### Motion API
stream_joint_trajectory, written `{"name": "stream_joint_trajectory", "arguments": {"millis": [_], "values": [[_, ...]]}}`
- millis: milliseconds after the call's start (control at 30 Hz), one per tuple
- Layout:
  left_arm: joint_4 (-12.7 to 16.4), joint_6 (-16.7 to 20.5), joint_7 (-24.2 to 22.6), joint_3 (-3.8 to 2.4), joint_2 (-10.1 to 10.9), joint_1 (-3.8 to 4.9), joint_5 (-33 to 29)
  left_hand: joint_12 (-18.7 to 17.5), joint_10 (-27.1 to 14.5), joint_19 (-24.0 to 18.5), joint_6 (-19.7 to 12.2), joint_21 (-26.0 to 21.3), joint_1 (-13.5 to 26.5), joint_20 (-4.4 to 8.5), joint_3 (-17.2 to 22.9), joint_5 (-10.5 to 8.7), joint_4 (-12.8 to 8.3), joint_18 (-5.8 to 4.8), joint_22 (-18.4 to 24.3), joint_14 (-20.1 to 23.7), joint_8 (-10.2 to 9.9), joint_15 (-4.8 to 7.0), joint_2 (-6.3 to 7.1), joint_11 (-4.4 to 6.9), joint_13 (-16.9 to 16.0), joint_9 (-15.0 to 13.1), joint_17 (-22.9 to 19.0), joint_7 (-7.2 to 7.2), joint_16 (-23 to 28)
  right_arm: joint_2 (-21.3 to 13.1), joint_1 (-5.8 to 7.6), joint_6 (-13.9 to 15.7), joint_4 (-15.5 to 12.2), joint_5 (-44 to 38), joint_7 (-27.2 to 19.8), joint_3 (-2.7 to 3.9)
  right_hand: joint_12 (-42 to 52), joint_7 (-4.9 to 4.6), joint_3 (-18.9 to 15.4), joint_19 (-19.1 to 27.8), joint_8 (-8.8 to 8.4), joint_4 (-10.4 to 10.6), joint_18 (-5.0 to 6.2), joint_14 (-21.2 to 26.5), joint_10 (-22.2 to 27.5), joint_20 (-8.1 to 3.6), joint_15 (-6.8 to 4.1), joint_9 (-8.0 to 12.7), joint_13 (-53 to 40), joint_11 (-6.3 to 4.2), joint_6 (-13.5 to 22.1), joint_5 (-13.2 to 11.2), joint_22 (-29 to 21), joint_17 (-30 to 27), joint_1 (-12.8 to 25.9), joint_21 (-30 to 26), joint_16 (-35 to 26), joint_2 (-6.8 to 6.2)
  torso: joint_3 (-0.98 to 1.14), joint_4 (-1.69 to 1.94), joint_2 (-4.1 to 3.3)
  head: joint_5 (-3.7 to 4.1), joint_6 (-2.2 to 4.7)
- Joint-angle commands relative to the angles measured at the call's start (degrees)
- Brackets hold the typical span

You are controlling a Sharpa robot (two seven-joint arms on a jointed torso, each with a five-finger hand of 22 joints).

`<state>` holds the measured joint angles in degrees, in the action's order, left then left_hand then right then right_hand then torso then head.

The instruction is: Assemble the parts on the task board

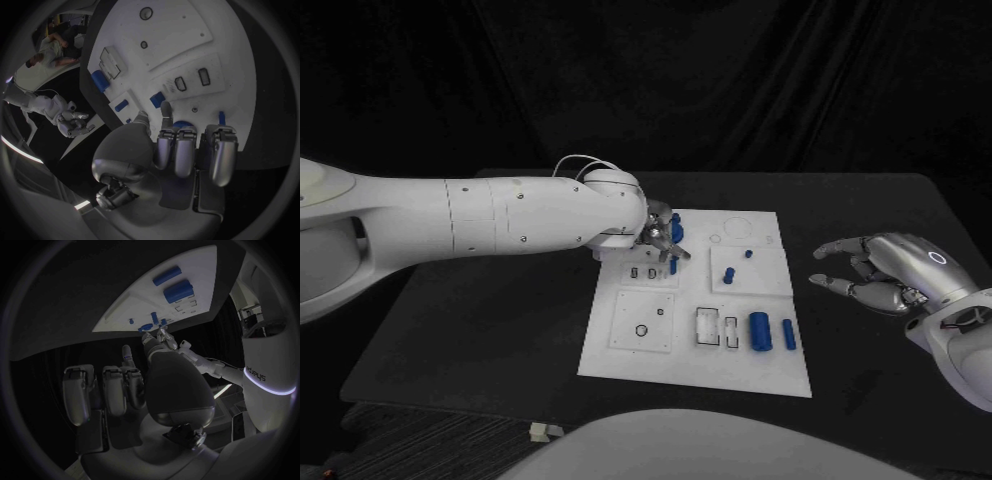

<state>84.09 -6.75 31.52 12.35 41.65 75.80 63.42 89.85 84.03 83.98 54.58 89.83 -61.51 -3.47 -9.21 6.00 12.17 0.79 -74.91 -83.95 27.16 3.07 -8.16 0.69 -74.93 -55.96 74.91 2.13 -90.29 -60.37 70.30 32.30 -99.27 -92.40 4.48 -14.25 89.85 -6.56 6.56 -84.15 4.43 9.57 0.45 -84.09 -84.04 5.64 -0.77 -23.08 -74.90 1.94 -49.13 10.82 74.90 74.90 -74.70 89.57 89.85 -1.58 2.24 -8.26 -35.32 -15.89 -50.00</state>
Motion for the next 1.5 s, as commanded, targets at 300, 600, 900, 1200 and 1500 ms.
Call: {"name": "stream_joint_trajectory", "arguments": {"millis": [300, 600, 900, 1200, 1500], "values": [[0.26, 0.01, -0.51, -0.04, -0.06, -0.59, -0.48, 0.15, 5.97, 6.02, 0.62, 0.17, -1.29, 0.57, 0.89, 1.02, -0.71, -0.79, -15.09, -6.05, -0.80, 0.58, -0.07, 0.62, -15.07, -0.47, 15.09, 0.00, 0.29, 0.06, -0.20, -0.28, 0.14, -0.34, 0.81, 0.03, 0.15, -0.14, 0.06, -5.58, 0.06, 0.38, -0.35, -5.91, -5.96, -0.38, -0.43, 0.07, -15.10, -0.10, -0.45, -0.18, 14.97, 15.10, 0.54, 0.13, 0.15, 0.09, -0.03, 0.00, -0.03, 0.15, 0.00], [0.15, -0.08, -0.64, -0.04, -0.08, -1.04, -0.48, 0.15, 5.97, 6.02, 0.72, 0.17, -1.98, 0.63, 1.47, 2.03, -1.37, -0.79, -15.09, -6.05, -1.59, 0.63, -0.13, 0.66, -15.07, -0.69, 15.09, -0.02, 0.29, 0.12, -0.23, -0.26, 0.27, -0.34, 0.81, 0.03, 0.15, -0.13, 0.07, -5.54, 0.06, 0.43, -0.34, -5.91, -5.96, -0.38, -0.44, 0.10, -15.10, -0.12, -0.50, -0.14, 14.95, 15.10, 0.52, 0.09, 0.15, 0.12, -0.02, -0.02, 0.01, 0.04, 0.00], [-0.18, -0.13, -0.90, -0.04, -0.28, -1.40, -0.48, 0.15, 5.97, 6.02, 0.71, 0.17, -2.58, 0.65, 2.05, 3.07, -2.00, -0.79, -15.09, -6.05, -2.45, 0.64, -0.15, 0.65, -15.07, -0.88, 15.09, 0.01, 0.29, 0.19, -0.24, -0.33, 0.36, -0.34, 0.83, 0.03, 0.15, -0.12, 0.07, -5.44, 0.05, 0.43, -0.30, -5.91, -5.96, -0.39, -0.44, 0.11, -15.10, -0.12, -0.53, -0.09, 14.90, 15.10, 0.47, -0.02, 0.15, 0.12, -0.02, -0.05, 0.05, 0.08, 0.00], [-0.48, -0.27, -1.02, -0.04, -0.46, -1.60, -0.48, 0.15, 5.97, 6.02, 0.65, 0.17, -3.29, 0.65, 2.74, 4.19, -2.76, -0.79, -15.09, -6.05, -3.47, 0.63, -0.14, 0.64, -15.07, -0.97, 15.09, 0.03, 0.29, 0.17, -0.25, -0.49, 0.37, -0.34, 0.97, 0.03, 0.15, -0.11, 0.09, -5.43, 0.04, 0.42, -0.30, -5.91, -5.96, -0.39, -0.45, 0.13, -15.10, -0.13, -0.55, -0.04, 14.89, 15.10, 0.41, -0.03, 0.15, 0.13, -0.02, -0.04, 0.04, 0.08, 0.00], [-0.64, -0.92, -1.23, -0.04, -0.73, -1.81, -0.48, 0.15, 5.97, 6.02, 0.87, 0.17, -4.03, 0.66, 3.62, 6.03, -3.69, -0.79, -15.09, -6.05, -4.60, 0.65, 0.04, 0.67, -15.07, -1.13, 15.09, -0.01, 0.29, 0.15, -0.26, -0.70, 0.29, -0.34, 1.12, 0.03, 0.15, -0.07, 0.33, -5.36, -0.11, -0.11, -0.27, -5.91, -5.96, -0.43, -0.50, 0.35, -15.10, -0.18, -0.77, 0.20, 14.86, 15.10, -0.81, -0.11, 0.15, -0.08, -0.01, 0.01, -0.02, 0.02, 0.00]]}}
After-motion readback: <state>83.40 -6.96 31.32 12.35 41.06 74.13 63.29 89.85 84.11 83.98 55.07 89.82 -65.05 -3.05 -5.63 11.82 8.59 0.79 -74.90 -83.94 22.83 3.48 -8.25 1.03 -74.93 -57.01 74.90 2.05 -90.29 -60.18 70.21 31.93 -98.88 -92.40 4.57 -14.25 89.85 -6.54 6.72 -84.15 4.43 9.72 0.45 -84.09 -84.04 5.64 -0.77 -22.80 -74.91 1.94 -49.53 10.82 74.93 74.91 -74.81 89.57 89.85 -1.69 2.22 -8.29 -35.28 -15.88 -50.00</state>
